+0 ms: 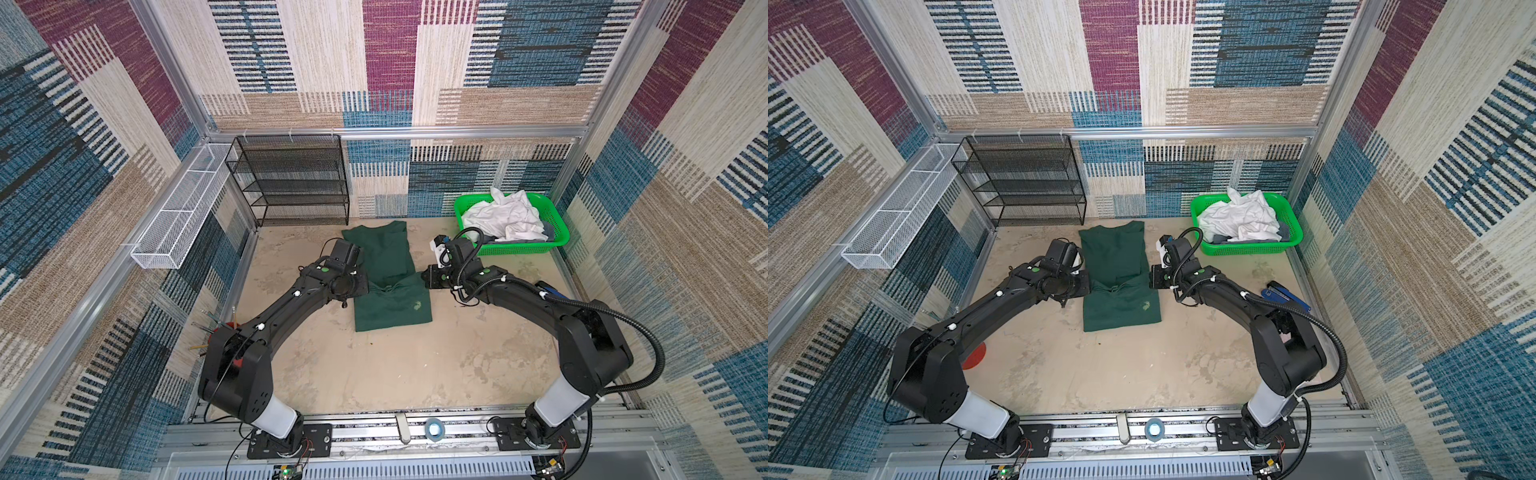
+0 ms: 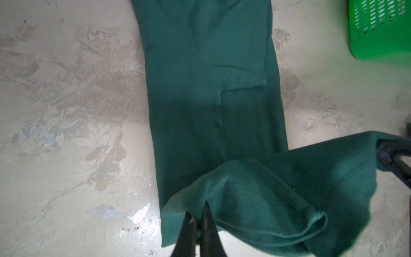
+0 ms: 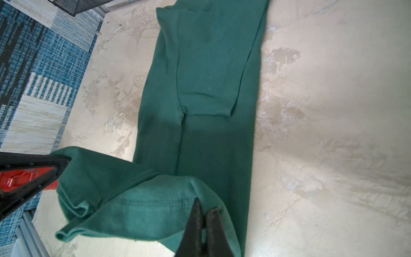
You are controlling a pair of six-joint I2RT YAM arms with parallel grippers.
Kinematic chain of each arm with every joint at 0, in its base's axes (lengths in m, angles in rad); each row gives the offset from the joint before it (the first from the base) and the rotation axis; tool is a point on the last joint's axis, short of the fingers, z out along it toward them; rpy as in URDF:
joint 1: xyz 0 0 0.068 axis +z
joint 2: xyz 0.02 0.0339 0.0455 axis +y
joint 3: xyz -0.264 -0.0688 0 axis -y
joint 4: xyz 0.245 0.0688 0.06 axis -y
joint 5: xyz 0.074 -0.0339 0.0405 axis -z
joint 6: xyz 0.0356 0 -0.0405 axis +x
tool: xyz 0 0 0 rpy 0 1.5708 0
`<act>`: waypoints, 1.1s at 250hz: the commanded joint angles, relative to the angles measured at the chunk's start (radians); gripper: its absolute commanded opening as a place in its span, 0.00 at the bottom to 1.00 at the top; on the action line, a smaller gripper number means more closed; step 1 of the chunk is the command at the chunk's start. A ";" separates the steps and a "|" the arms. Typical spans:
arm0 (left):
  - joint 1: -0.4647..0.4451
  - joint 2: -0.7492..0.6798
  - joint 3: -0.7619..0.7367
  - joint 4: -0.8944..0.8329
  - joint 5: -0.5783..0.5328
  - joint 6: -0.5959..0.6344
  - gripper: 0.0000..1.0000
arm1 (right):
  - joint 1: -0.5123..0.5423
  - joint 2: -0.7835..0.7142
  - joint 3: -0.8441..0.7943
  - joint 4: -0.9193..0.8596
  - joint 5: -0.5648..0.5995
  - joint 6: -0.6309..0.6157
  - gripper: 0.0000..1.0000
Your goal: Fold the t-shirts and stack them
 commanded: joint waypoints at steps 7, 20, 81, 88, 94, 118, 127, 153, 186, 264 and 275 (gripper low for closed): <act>0.015 0.049 0.042 0.033 0.023 0.034 0.00 | -0.010 0.043 0.025 0.048 -0.023 -0.033 0.00; 0.018 0.069 0.053 0.036 0.028 0.033 0.00 | -0.012 0.058 0.036 0.051 -0.028 -0.036 0.00; 0.039 0.135 0.066 0.048 0.007 0.011 0.00 | -0.023 0.151 0.082 0.095 -0.061 -0.060 0.00; 0.042 0.138 0.062 0.052 0.003 0.006 0.00 | -0.024 0.161 0.090 0.098 -0.064 -0.065 0.00; 0.045 0.141 0.059 0.057 0.000 0.001 0.00 | -0.024 0.169 0.095 0.099 -0.066 -0.064 0.00; 0.054 0.147 0.041 0.078 -0.008 -0.018 0.00 | -0.028 0.203 0.116 0.100 -0.065 -0.070 0.00; 0.057 0.151 0.038 0.080 -0.018 -0.027 0.00 | -0.029 0.213 0.121 0.104 -0.066 -0.069 0.00; 0.066 0.163 0.024 0.100 -0.033 -0.050 0.00 | -0.034 0.252 0.142 0.111 -0.075 -0.073 0.00; 0.077 0.193 0.018 0.128 -0.023 -0.068 0.00 | -0.036 0.303 0.169 0.116 -0.076 -0.085 0.00; 0.089 0.141 -0.036 0.222 0.014 -0.043 0.35 | -0.036 0.157 0.043 0.198 0.002 -0.101 0.37; 0.088 0.103 -0.074 0.240 0.027 -0.044 0.37 | -0.036 0.111 -0.008 0.211 0.004 -0.089 0.41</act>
